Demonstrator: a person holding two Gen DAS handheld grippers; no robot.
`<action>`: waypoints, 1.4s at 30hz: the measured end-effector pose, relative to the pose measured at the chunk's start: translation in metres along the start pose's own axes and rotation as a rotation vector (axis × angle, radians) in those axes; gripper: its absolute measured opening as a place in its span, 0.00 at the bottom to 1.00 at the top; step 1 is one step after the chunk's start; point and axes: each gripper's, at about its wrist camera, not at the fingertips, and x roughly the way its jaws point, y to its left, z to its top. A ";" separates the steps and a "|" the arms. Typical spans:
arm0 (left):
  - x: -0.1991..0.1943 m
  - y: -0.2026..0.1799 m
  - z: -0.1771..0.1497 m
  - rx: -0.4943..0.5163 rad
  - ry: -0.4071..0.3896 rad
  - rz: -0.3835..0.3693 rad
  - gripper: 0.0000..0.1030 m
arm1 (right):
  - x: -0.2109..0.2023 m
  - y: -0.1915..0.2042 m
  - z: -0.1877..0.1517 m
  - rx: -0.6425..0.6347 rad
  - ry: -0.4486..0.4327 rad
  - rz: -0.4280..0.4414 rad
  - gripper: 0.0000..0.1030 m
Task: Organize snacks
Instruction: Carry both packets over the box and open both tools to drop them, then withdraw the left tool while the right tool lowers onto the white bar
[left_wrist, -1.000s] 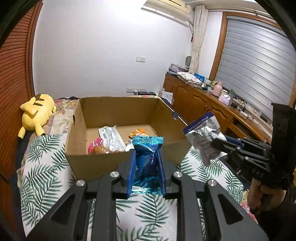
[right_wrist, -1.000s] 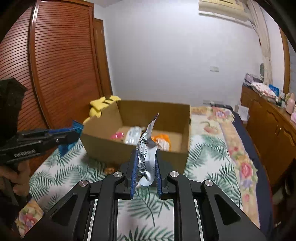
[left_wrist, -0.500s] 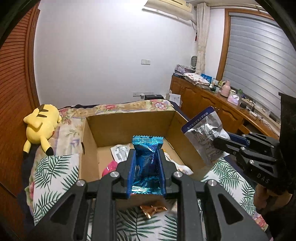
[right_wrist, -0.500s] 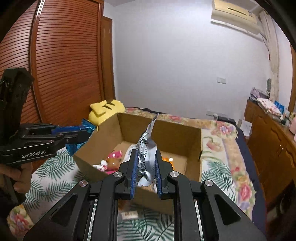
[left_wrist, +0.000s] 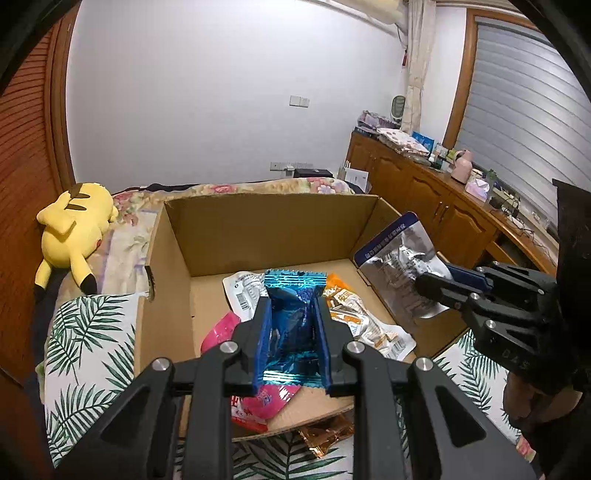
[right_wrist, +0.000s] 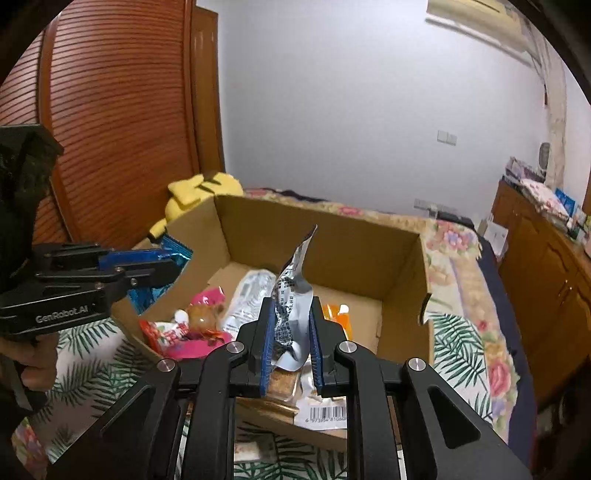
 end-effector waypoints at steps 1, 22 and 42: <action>0.002 -0.001 -0.001 0.003 0.005 0.000 0.20 | 0.001 0.000 0.000 0.001 0.003 -0.001 0.14; 0.021 0.006 -0.009 -0.026 0.068 0.038 0.32 | 0.036 -0.011 -0.007 0.074 0.107 0.024 0.16; -0.069 -0.005 -0.054 -0.030 -0.064 0.039 0.40 | -0.060 0.011 -0.063 0.184 -0.010 0.042 0.34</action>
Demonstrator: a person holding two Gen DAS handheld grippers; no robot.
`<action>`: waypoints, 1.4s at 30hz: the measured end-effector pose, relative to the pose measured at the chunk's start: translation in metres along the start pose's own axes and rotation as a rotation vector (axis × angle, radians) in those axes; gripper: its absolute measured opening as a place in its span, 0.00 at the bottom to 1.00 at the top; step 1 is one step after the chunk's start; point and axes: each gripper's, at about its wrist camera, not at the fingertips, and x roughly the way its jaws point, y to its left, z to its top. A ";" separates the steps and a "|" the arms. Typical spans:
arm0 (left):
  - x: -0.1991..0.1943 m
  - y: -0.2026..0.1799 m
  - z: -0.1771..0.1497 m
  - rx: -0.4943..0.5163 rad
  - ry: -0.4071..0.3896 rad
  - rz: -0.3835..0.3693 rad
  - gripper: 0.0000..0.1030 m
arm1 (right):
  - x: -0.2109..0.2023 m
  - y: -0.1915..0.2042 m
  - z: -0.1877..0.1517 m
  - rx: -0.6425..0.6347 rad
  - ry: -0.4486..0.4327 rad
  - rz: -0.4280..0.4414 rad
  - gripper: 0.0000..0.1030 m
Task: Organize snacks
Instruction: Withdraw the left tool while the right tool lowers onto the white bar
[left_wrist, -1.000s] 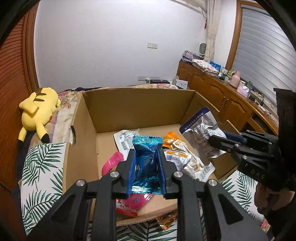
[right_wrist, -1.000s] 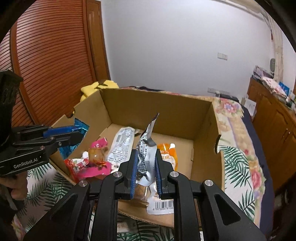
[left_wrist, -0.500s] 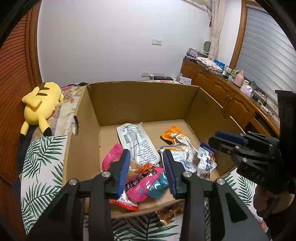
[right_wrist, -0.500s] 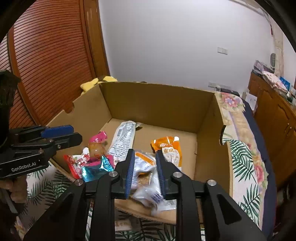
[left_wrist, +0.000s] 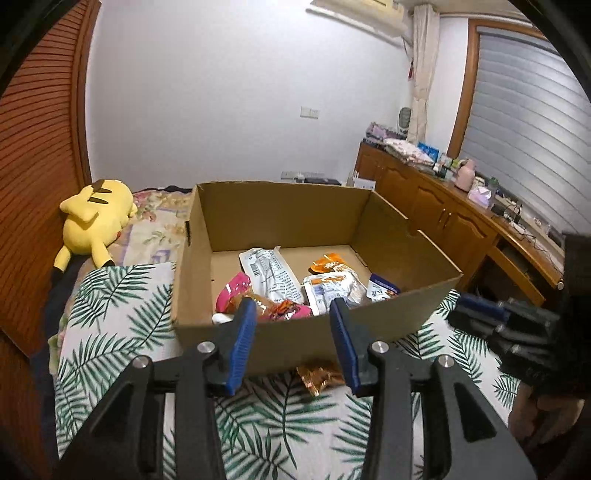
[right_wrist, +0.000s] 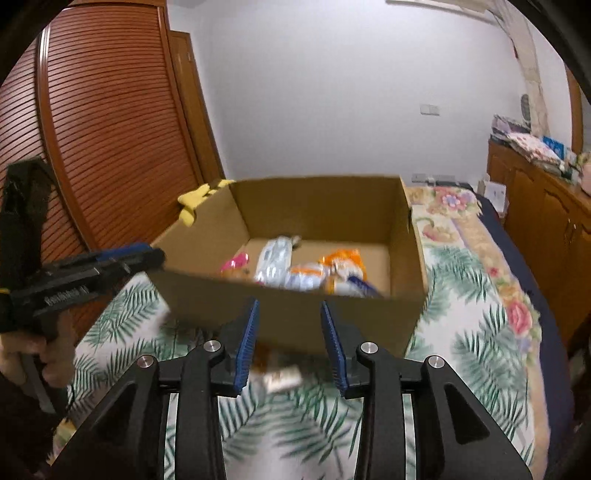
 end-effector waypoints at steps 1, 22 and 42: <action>-0.006 0.000 -0.005 -0.003 -0.009 0.000 0.41 | 0.001 0.001 -0.006 0.004 0.009 -0.008 0.35; -0.015 0.004 -0.057 0.002 0.019 0.033 0.41 | 0.089 0.008 -0.055 0.038 0.212 -0.156 0.51; 0.022 -0.006 -0.065 -0.011 0.086 0.013 0.41 | 0.088 0.018 -0.072 -0.055 0.274 -0.193 0.19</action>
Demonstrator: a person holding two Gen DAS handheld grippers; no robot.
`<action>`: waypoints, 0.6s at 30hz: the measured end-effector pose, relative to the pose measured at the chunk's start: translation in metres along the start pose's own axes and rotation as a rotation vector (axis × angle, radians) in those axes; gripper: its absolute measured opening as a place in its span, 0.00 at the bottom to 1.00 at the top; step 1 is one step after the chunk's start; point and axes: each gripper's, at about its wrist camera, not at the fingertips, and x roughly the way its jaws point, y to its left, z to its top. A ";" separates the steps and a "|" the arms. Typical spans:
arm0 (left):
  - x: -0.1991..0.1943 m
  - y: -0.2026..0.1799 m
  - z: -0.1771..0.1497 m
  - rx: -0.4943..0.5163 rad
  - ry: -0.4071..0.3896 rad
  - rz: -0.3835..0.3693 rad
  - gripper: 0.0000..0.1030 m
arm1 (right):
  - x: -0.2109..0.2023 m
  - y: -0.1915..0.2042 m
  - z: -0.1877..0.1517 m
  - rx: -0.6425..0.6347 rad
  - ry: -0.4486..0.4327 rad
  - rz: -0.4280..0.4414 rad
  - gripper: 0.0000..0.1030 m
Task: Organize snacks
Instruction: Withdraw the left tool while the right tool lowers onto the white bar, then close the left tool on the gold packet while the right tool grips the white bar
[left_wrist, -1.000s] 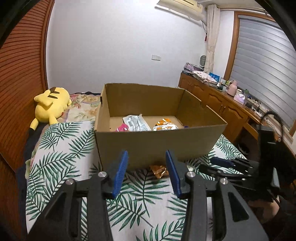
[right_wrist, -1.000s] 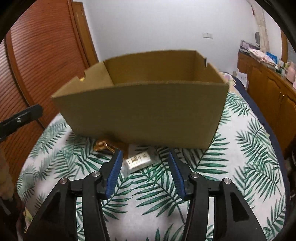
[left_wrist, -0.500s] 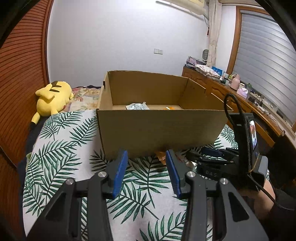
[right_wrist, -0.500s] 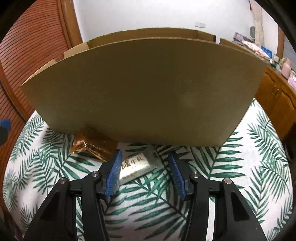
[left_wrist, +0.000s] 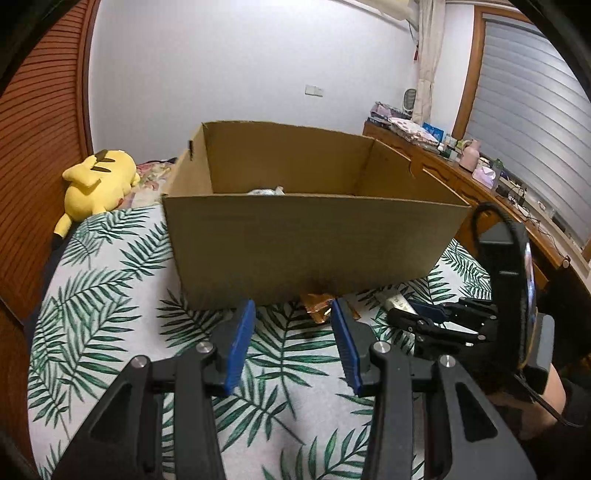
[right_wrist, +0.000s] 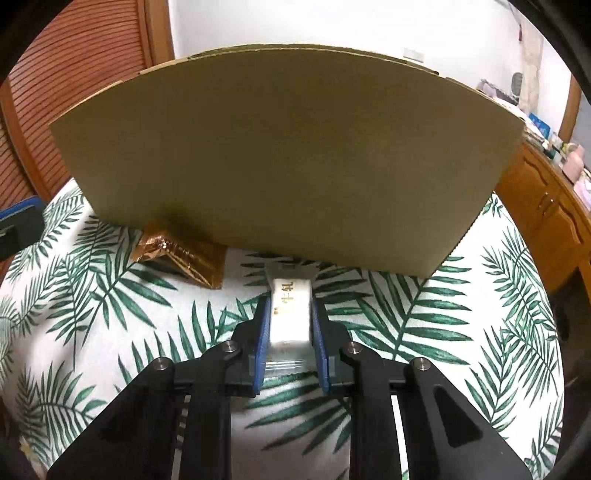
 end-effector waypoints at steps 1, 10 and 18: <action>0.004 -0.002 0.001 -0.001 0.007 -0.004 0.41 | -0.001 -0.002 -0.002 0.003 -0.001 0.007 0.19; 0.039 -0.013 0.005 -0.022 0.086 -0.025 0.46 | -0.041 -0.026 -0.027 0.028 -0.054 0.090 0.19; 0.060 -0.027 0.006 0.004 0.117 -0.022 0.46 | -0.059 -0.036 -0.052 0.015 -0.064 0.129 0.19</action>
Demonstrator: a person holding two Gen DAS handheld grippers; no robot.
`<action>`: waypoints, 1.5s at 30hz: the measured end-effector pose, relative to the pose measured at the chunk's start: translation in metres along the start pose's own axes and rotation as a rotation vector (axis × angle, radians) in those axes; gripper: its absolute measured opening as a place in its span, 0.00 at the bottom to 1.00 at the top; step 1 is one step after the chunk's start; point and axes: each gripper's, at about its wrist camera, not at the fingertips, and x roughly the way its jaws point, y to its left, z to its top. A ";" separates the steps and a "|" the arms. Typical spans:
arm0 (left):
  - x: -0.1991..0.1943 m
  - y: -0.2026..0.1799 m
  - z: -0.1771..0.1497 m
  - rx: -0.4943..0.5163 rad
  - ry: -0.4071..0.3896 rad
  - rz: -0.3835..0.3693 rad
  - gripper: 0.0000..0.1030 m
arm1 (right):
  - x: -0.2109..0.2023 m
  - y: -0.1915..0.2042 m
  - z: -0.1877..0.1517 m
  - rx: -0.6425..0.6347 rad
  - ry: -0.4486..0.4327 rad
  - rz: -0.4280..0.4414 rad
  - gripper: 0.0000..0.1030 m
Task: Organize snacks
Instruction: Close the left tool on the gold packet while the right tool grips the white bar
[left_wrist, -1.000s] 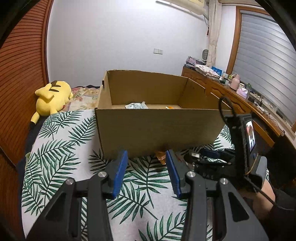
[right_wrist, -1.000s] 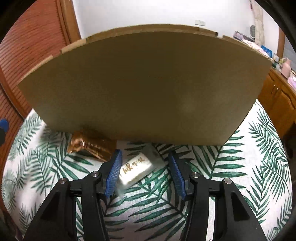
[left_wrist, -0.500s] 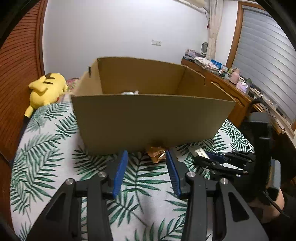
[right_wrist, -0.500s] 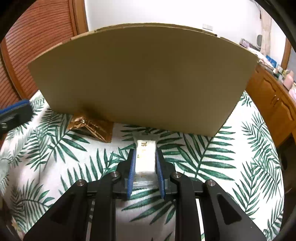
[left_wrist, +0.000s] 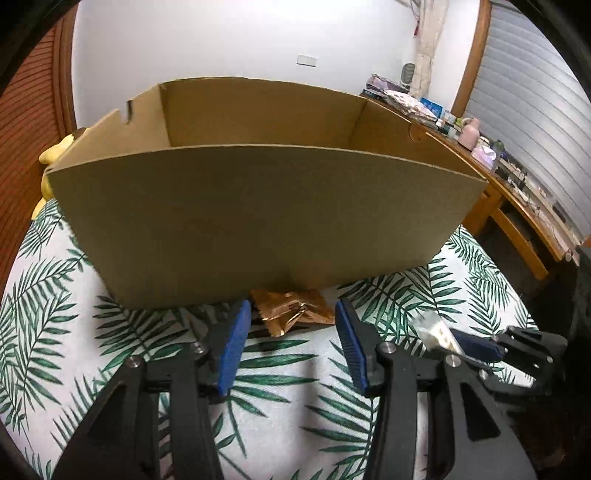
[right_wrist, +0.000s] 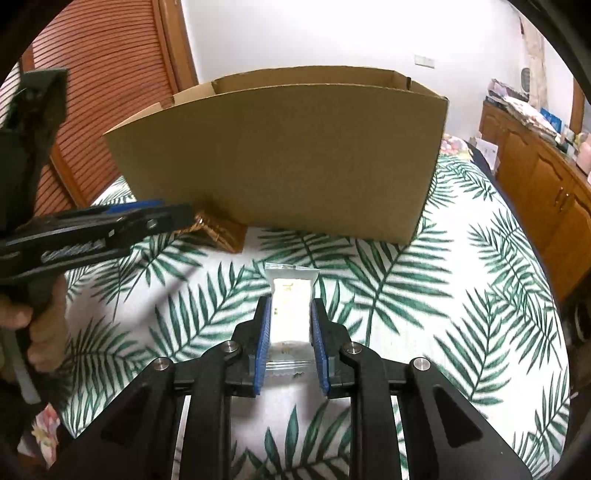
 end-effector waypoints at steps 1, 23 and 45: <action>0.002 -0.002 0.001 0.003 0.003 0.004 0.46 | 0.000 -0.001 -0.002 -0.001 0.000 0.003 0.19; 0.034 0.000 0.002 -0.057 0.076 0.043 0.40 | 0.005 -0.016 -0.005 0.070 -0.022 0.037 0.19; -0.022 -0.013 -0.014 0.000 -0.011 -0.011 0.07 | 0.004 -0.013 -0.009 0.063 -0.049 0.022 0.19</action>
